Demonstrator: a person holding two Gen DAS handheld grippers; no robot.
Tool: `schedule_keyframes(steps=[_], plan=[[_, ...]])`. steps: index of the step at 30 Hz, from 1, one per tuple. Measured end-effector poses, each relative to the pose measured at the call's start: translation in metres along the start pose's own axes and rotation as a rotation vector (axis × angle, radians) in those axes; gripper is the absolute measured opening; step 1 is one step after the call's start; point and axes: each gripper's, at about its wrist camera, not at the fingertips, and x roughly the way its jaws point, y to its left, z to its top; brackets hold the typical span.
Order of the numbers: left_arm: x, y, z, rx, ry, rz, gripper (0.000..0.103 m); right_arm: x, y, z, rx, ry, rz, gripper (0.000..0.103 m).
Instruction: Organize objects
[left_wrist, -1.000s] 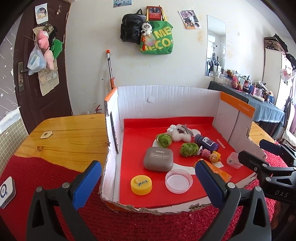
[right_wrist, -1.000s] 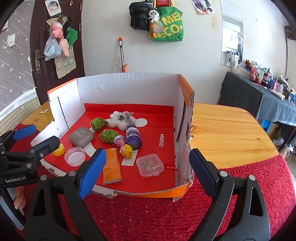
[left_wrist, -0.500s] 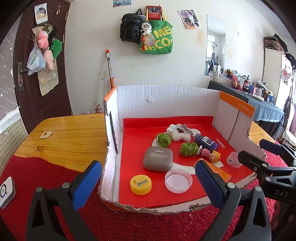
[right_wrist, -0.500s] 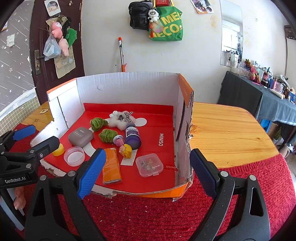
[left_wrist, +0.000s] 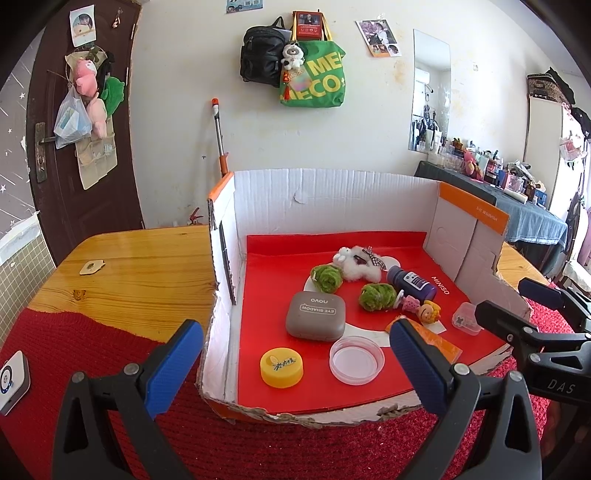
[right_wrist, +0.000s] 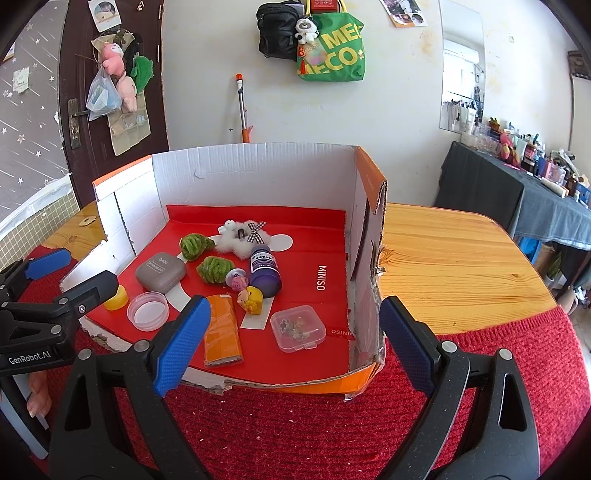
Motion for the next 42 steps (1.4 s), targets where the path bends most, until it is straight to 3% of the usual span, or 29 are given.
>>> schedule_keyframes(steps=[18,28,36,42], plan=[[0.000,0.000,-0.001,-0.001,-0.004,0.000,0.103,-0.001,-0.003,-0.002,0.003,-0.002,-0.002,0.095],[-0.029,0.001,0.000,-0.010,-0.067,0.011,0.103,-0.027,-0.001,-0.003,0.009,-0.035,-0.006,0.095],[-0.054,0.000,-0.014,-0.022,-0.003,-0.023,0.103,-0.051,0.005,-0.017,-0.008,0.021,0.000,0.095],[-0.056,0.002,-0.031,-0.044,0.091,-0.041,0.103,-0.052,0.007,-0.032,-0.003,0.109,-0.027,0.095]])
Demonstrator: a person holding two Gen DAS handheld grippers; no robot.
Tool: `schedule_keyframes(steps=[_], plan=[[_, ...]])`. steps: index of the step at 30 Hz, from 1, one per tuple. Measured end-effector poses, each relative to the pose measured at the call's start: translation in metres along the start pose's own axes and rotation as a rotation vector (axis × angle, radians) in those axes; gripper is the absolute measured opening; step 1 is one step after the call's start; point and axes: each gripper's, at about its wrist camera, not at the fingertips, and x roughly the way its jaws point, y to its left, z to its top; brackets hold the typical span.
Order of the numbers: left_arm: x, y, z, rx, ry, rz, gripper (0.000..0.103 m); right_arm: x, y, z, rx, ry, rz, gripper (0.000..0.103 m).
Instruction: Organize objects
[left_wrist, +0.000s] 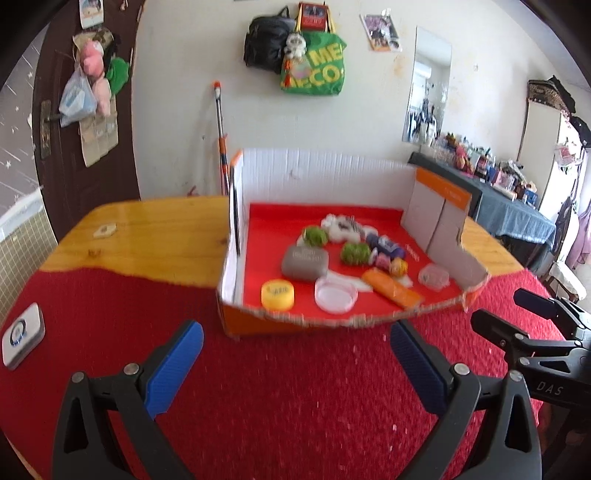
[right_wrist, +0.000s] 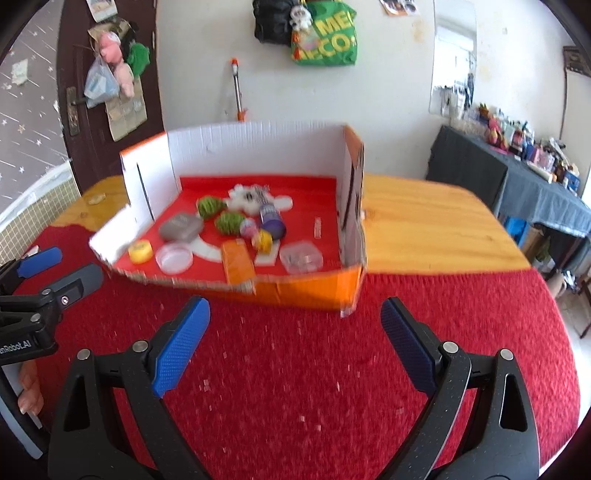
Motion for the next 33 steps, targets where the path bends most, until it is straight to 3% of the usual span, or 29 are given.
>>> schedule_keyframes(steps=[14,21,33], plan=[[0.049,-0.007,-0.027,0.031,0.254,0.075,0.103,0.042,-0.006,-0.022,0.042,0.240,-0.037,0.095],[0.050,-0.007,-0.028,0.002,0.251,0.095,0.103,0.045,-0.007,-0.023,0.044,0.257,-0.057,0.103],[0.051,-0.009,-0.027,-0.002,0.250,0.106,0.103,0.046,-0.006,-0.023,0.042,0.262,-0.063,0.103]])
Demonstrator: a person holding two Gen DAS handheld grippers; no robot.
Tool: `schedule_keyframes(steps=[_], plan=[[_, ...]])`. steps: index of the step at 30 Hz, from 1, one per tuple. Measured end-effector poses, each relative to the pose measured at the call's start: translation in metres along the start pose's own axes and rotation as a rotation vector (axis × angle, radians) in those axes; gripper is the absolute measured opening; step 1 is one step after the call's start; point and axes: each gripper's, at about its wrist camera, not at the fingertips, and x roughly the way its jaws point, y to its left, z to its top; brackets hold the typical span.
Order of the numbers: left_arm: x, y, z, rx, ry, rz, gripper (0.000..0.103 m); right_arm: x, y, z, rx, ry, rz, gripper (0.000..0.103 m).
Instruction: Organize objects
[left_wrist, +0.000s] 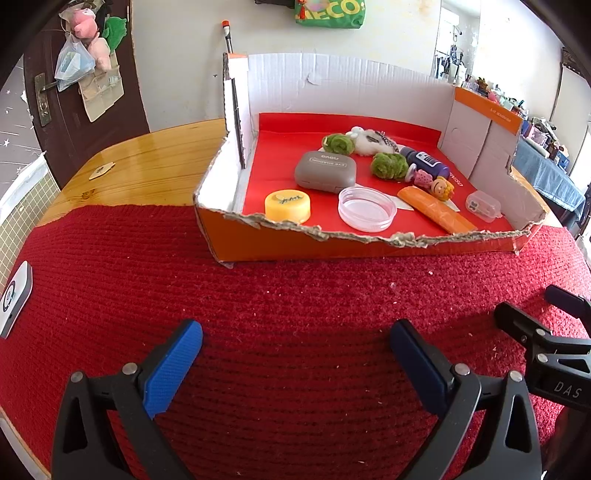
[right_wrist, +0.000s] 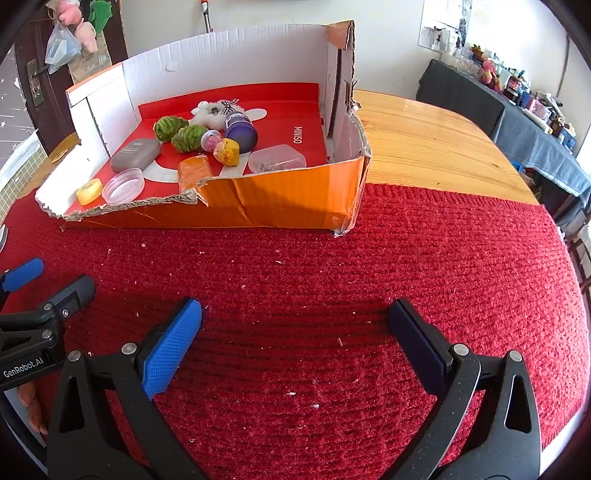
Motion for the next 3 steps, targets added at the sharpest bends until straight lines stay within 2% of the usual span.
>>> schedule_keyframes(steps=[3], plan=[[-0.0005,-0.0003,-0.0001,0.000,0.000,0.000,0.103,0.0000,0.0001,0.0000,0.000,0.000,0.000,0.103]])
